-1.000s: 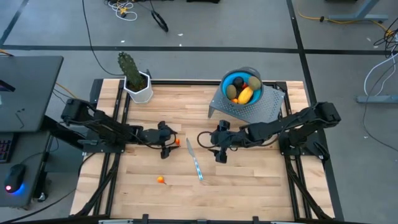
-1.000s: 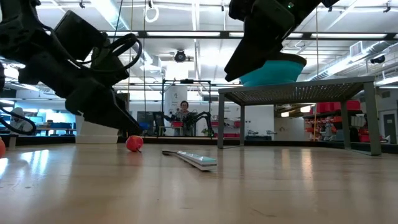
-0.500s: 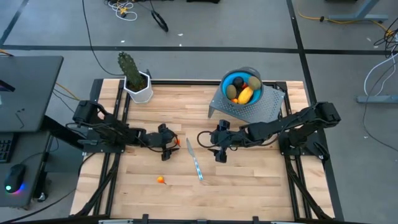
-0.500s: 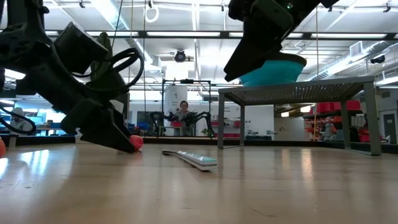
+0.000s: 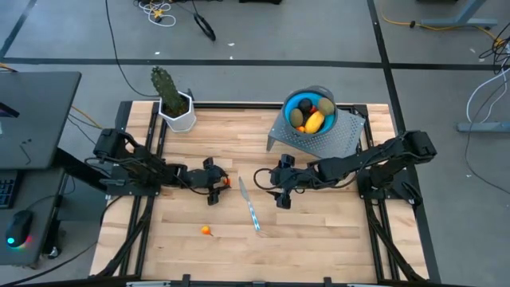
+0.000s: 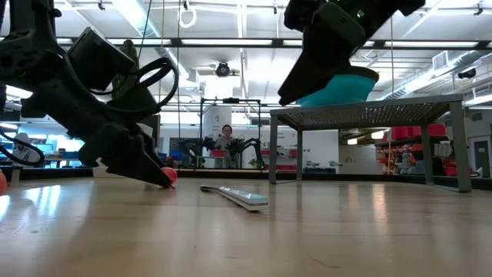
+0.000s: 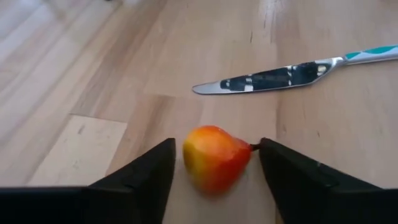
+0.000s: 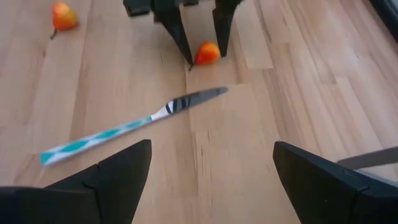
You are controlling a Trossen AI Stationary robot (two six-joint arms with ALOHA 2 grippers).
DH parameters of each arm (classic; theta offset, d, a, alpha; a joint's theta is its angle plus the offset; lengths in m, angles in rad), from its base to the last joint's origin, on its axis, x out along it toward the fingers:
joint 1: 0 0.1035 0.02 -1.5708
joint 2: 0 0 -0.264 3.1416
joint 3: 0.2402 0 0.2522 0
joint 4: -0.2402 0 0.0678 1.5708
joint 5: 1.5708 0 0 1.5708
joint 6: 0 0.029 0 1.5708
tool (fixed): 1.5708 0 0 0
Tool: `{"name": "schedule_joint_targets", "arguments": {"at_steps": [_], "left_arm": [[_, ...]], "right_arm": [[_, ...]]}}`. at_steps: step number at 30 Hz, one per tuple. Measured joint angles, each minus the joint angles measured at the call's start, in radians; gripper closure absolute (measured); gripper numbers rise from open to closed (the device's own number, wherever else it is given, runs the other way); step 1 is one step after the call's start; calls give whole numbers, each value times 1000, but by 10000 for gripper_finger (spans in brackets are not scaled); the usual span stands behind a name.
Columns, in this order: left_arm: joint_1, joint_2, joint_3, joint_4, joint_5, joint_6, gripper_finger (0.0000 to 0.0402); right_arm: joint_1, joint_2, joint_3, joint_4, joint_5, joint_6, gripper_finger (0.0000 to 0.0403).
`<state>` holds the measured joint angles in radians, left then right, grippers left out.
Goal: Pick & Place Fruit
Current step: Put the orange peach in the blue strainer bowl on the shelf
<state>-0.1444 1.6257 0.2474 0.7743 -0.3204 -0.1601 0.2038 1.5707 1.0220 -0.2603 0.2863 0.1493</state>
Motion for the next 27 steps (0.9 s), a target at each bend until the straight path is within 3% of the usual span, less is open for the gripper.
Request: {"name": "schedule_joint_targets", "arguments": {"at_steps": [11, 17, 27], "left_arm": [[0, 0, 0, 2, 10, 20, 267], [0, 0, 0, 33, 18, -12, 263], [0, 0, 1, 320, 173, -110, 266]], "right_arm": [[-1, 0, -57, 86, 0, -12, 55], [0, 0, -57, 174, -28, -41, 55], [1, 0, -171, 492, -167, -159, 55]]}}
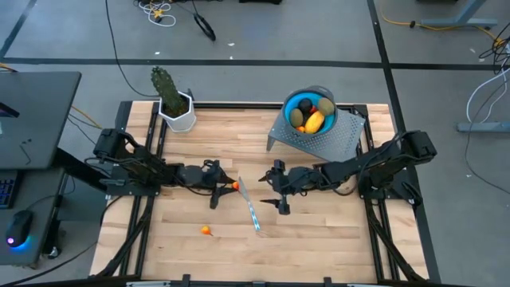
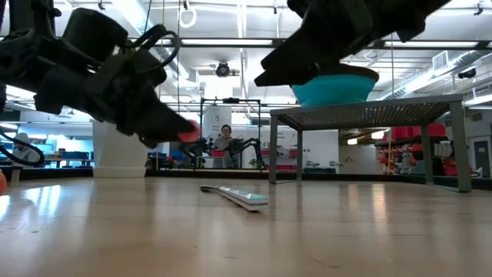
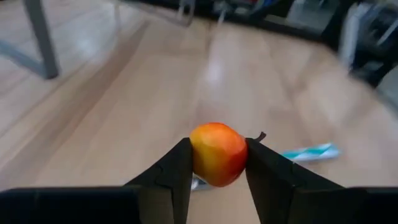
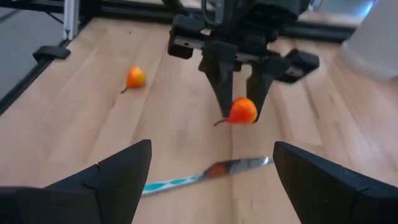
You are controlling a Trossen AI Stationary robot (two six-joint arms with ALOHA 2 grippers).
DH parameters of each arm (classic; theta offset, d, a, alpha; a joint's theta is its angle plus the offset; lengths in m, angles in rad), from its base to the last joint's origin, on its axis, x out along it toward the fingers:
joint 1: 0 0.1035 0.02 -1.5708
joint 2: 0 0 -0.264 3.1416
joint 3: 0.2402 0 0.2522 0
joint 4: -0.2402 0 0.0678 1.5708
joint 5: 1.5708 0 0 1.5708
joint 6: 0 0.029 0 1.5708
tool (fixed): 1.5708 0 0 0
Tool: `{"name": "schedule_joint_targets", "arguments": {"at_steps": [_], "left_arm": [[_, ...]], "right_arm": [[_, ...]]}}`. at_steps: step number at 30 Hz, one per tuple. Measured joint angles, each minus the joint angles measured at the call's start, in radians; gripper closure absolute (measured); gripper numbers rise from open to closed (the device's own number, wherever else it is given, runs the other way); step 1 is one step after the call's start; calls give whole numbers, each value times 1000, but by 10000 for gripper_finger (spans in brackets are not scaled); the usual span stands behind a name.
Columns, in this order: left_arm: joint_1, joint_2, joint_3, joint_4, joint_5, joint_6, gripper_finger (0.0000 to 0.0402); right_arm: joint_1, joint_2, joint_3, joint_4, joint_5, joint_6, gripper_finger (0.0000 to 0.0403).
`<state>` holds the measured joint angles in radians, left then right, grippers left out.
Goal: Pick & Place Fruit
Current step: Put the orange peach in the blue strainer bowl on the shelf
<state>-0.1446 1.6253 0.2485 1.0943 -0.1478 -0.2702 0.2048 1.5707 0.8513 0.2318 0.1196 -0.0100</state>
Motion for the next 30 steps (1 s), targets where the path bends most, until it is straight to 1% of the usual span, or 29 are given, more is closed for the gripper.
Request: {"name": "schedule_joint_targets", "arguments": {"at_steps": [5, 10, 14, 18, 20, 22, 30], "left_arm": [[0, 0, 37, 18, 11, -71, 257], [0, 0, 113, 17, 11, -135, 257], [0, 0, 191, 10, 5, -165, 260], [0, 0, 257, -59, 4, -179, 257], [0, 0, 285, -102, 3, -178, 257], [0, 0, 303, -135, 2, -172, 257], [0, 0, 355, -136, -28, -179, 256]], "right_arm": [[7, 0, -58, 160, 13, -141, 55], [46, -1, -86, 217, 108, -297, 55], [76, 8, -87, 224, 197, -373, 55], [96, 8, -87, 248, 310, -417, 55], [104, 8, -87, 267, 346, -451, 55], [106, 8, -86, 282, 351, -481, 55], [82, 8, -86, 356, 352, -626, 55]]}}
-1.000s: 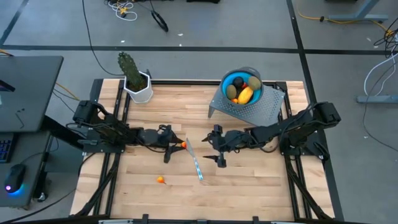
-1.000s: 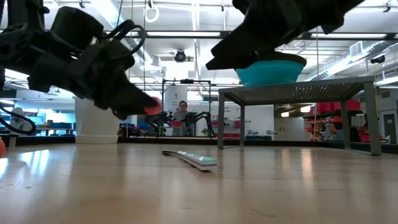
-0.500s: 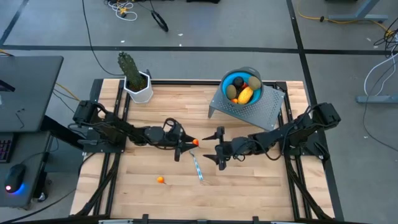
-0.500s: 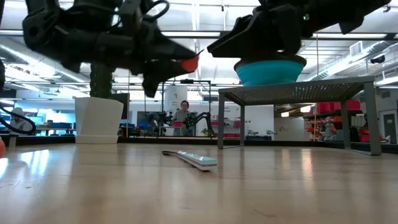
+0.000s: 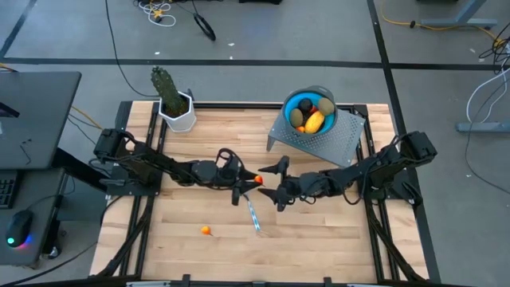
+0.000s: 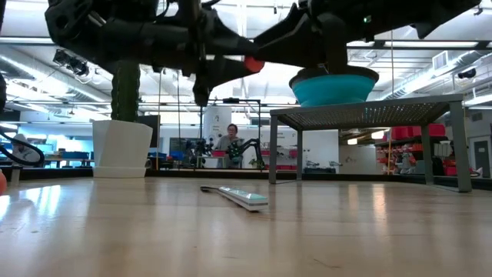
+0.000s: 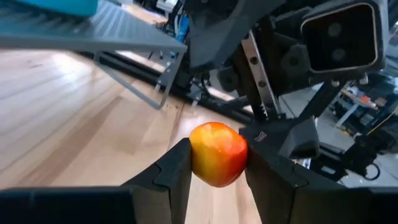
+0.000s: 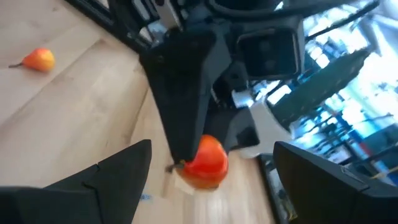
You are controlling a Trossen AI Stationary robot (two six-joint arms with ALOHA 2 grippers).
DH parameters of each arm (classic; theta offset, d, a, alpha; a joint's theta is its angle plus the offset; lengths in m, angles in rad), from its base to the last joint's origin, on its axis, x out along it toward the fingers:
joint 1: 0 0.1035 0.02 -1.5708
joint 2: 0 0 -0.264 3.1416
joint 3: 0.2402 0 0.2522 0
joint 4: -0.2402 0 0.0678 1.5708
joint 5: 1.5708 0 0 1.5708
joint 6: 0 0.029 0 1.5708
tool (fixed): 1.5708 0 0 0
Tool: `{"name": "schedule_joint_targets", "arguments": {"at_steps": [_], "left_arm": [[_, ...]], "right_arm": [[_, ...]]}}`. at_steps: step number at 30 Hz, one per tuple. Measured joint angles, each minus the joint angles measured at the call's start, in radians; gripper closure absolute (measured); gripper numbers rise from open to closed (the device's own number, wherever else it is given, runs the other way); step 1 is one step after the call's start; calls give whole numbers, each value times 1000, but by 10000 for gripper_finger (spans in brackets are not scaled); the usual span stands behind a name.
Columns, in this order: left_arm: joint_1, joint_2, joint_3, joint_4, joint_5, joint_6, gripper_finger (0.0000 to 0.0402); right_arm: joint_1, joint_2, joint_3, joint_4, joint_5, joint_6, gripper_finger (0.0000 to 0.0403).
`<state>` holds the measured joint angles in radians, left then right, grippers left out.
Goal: Pick & Place Fruit
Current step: Put the orange peach in the blue strainer bowl on the shelf
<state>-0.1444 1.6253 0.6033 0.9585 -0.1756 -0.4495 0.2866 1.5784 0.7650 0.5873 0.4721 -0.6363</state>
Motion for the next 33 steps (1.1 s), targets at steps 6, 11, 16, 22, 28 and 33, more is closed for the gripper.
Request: {"name": "schedule_joint_targets", "arguments": {"at_steps": [6, 11, 16, 22, 28, 33], "left_arm": [[8, 0, 51, -2, 11, 1, 258], [10, 0, 67, -30, 28, 0, 256], [10, 0, 67, -26, 9, 1, 258], [10, 0, 67, -24, 7, 8, 256], [10, 0, 67, -17, 9, 8, 258], [9, 0, 67, -18, 13, 8, 256]], "right_arm": [[1, 0, 0, 32, 12, -91, 55], [6, 0, 0, 54, 87, -112, 60], [20, 0, 0, 66, 84, -113, 97], [22, 0, 0, 64, 85, -113, 156], [22, 0, 0, 41, 85, -113, 203], [23, 0, 0, 30, 85, -113, 221]]}}
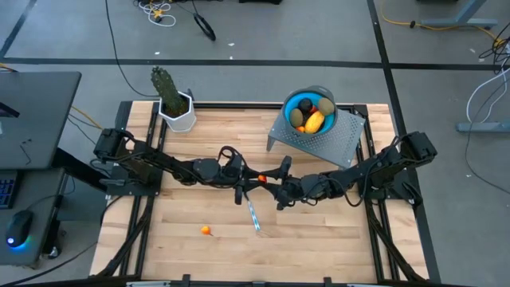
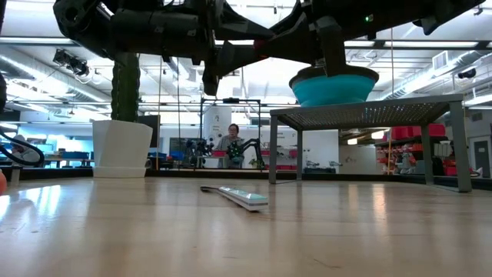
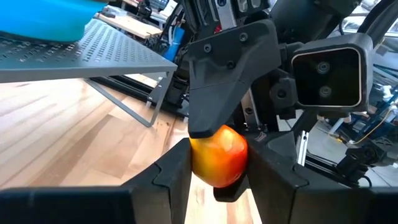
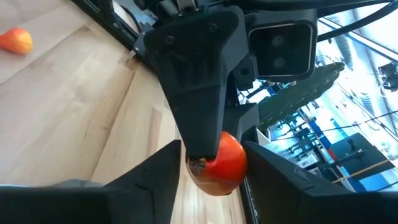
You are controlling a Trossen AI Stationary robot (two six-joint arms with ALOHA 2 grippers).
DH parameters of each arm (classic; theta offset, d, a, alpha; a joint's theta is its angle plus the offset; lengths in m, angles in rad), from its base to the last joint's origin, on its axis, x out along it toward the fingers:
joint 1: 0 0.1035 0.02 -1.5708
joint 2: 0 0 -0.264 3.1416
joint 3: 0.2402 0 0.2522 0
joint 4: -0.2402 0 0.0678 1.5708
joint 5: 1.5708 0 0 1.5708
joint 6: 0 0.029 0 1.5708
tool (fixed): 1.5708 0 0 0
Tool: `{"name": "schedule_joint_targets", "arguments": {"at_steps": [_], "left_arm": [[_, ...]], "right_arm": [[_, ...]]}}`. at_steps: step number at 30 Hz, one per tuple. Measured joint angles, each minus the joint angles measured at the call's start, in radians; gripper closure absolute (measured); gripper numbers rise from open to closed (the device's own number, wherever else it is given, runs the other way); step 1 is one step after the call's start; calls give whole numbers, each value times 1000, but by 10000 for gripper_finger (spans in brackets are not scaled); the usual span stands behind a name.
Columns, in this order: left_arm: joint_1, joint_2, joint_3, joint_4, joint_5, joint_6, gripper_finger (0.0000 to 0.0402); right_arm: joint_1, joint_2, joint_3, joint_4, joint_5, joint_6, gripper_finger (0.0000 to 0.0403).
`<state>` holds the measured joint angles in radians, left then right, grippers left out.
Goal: Pick & Place Fruit
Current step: Put the orange peach in the blue strainer bowl on the shelf
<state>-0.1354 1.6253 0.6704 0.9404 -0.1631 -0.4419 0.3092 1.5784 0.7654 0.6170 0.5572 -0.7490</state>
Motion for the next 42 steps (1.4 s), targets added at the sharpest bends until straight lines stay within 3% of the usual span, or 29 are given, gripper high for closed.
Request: {"name": "schedule_joint_targets", "arguments": {"at_steps": [20, 25, 33, 42], "left_arm": [[1, 0, 1, -6, 10, 12, 236], [0, -1, 1, -29, -24, 29, 215], [1, -11, -1, -87, -24, 59, 166], [0, -31, -1, -248, -39, 122, 122]], "right_arm": [[21, 0, 0, 0, 65, -1, 260], [25, 0, 0, -5, 95, -1, 260], [54, 0, 0, 1, 322, -3, 261], [54, 0, 0, -51, 332, 134, 261]]}}
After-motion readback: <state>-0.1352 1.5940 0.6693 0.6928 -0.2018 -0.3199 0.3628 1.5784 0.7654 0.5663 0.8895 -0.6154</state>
